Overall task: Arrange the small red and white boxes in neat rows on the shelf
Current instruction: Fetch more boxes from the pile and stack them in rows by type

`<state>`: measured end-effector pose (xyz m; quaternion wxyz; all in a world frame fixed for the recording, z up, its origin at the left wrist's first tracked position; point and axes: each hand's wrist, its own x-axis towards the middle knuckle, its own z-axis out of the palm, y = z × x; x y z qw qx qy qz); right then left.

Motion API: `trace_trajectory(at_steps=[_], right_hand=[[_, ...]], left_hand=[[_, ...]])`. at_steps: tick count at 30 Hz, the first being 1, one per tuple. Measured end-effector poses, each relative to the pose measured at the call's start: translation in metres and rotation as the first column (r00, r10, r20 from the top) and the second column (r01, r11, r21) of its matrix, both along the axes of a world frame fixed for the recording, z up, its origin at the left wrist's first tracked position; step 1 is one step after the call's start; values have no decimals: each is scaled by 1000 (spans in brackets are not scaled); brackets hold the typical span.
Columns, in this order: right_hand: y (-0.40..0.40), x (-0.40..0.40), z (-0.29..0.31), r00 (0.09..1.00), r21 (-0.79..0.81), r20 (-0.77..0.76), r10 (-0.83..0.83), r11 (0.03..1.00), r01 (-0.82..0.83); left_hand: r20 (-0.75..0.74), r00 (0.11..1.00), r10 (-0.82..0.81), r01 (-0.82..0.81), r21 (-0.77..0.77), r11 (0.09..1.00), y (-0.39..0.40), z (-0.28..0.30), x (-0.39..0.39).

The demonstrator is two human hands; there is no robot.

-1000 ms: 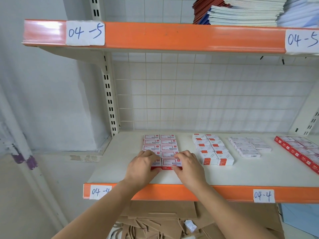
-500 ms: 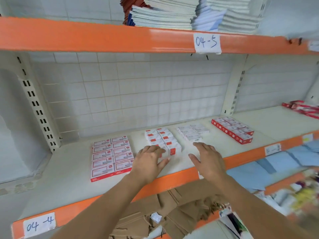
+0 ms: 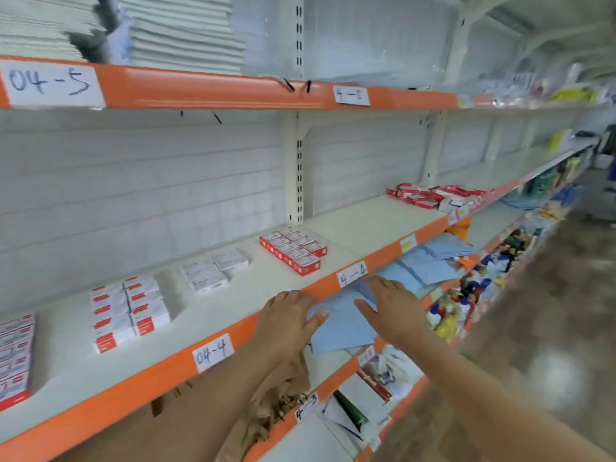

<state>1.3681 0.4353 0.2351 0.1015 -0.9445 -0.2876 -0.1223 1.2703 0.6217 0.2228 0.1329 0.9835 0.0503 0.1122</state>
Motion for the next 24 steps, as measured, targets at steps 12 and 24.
trace_trajectory(at_steps=[12, 24], right_hand=[[-101, 102, -8, 984, -43, -94, -151, 988, 148], [-117, 266, 12, 954, -80, -97, -285, 957, 277]], left_hand=[[-78, 978, -196, 197, 4, 980, -105, -14, 147], [48, 956, -290, 291, 2, 957, -110, 0, 340]])
